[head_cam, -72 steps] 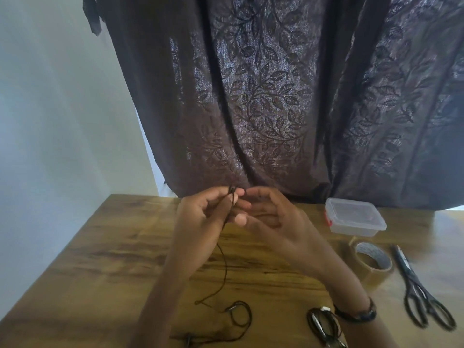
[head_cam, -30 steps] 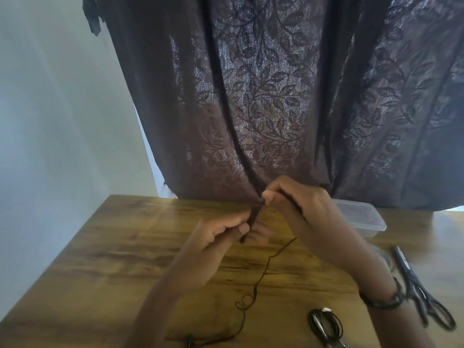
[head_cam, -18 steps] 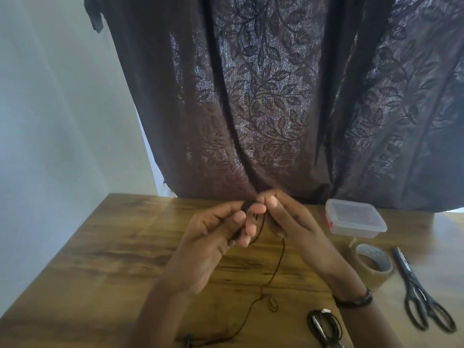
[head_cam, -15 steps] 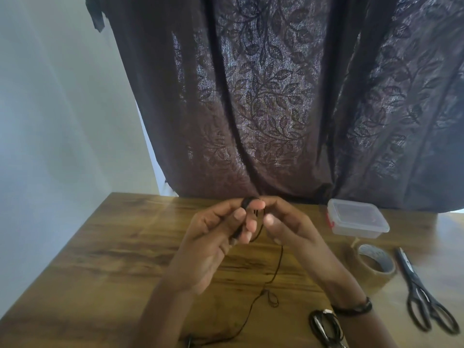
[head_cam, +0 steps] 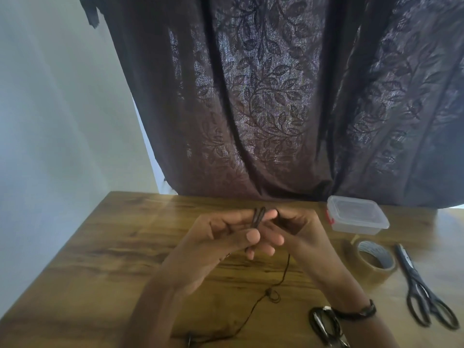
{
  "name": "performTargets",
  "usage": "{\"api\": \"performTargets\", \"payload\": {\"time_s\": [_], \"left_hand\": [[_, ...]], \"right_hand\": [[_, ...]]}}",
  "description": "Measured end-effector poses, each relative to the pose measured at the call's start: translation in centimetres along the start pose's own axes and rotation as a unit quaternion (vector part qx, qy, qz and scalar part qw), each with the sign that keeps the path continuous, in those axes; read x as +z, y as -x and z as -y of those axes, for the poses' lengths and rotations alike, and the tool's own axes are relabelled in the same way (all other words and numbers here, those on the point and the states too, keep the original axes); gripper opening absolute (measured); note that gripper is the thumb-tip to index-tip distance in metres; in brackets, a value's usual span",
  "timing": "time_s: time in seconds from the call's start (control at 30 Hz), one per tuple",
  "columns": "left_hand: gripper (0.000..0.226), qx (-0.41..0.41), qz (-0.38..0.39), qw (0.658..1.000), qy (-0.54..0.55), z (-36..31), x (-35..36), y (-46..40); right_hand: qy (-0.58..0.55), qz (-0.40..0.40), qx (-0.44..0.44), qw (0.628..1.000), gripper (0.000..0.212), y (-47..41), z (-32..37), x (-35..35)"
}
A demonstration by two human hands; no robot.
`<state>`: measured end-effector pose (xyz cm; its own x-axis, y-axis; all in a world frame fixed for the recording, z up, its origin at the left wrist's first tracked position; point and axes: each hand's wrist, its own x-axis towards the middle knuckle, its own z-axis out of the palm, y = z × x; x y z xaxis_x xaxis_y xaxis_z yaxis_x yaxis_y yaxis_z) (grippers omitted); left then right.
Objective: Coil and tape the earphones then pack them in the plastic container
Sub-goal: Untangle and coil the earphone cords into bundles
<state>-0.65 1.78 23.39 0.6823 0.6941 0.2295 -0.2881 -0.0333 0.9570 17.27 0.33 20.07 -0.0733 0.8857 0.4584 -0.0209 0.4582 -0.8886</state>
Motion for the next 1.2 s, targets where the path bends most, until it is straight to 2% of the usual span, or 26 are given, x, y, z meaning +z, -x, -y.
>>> {"api": "performTargets", "payload": {"time_s": [0.13,0.3,0.37,0.43,0.53,0.63,0.73,0.83,0.97,1.07,1.13,1.2], "left_hand": [[0.026,-0.027,0.015,0.998,-0.047,-0.5,-0.2,0.1],[0.033,-0.033,0.04,0.996,-0.073,-1.0,0.1,0.3],[0.018,-0.031,0.037,0.995,-0.087,-1.1,0.3,0.3],[0.012,-0.032,0.039,0.994,-0.101,-1.4,0.4,0.3],[0.014,-0.045,0.082,0.99,-0.109,-2.0,0.2,0.3],[0.016,-0.046,0.124,0.987,-0.092,-2.5,-0.1,0.2],[0.016,-0.007,0.087,0.995,-0.05,-2.4,-0.1,0.2],[0.026,0.032,0.032,0.999,-0.013,-1.8,0.2,0.0],[0.029,0.061,0.004,0.998,0.018,-1.4,0.8,-0.3],[0.029,0.081,-0.064,0.992,0.067,-1.6,1.0,-0.6],[0.03,0.094,-0.136,0.979,0.116,-1.8,0.8,-1.1],[0.029,0.115,-0.188,0.964,0.149,-2.0,0.4,-1.6]], "right_hand": [[0.034,0.012,-0.019,0.999,0.021,0.0,0.8,0.2],[0.112,0.026,-0.049,0.992,0.014,-0.3,1.5,-0.4],[0.137,0.032,-0.063,0.988,0.012,-0.3,1.9,-0.6],[0.147,0.038,-0.068,0.986,0.02,-0.3,2.3,-0.6],[0.162,0.074,-0.063,0.982,0.024,-0.5,3.1,-1.0],[0.142,0.12,-0.045,0.982,0.016,-0.7,3.6,-1.1],[0.073,0.115,-0.028,0.99,0.017,-0.9,3.4,-0.6],[0.011,0.083,-0.029,0.996,0.027,-0.8,2.5,0.1],[-0.034,0.067,-0.03,0.997,0.031,-0.2,1.7,0.9],[0.033,0.051,-0.033,0.998,0.032,0.3,1.8,1.3],[0.124,0.002,-0.037,0.992,0.031,0.9,1.8,1.6],[0.233,-0.028,-0.061,0.97,0.027,1.7,1.6,1.9]]}}
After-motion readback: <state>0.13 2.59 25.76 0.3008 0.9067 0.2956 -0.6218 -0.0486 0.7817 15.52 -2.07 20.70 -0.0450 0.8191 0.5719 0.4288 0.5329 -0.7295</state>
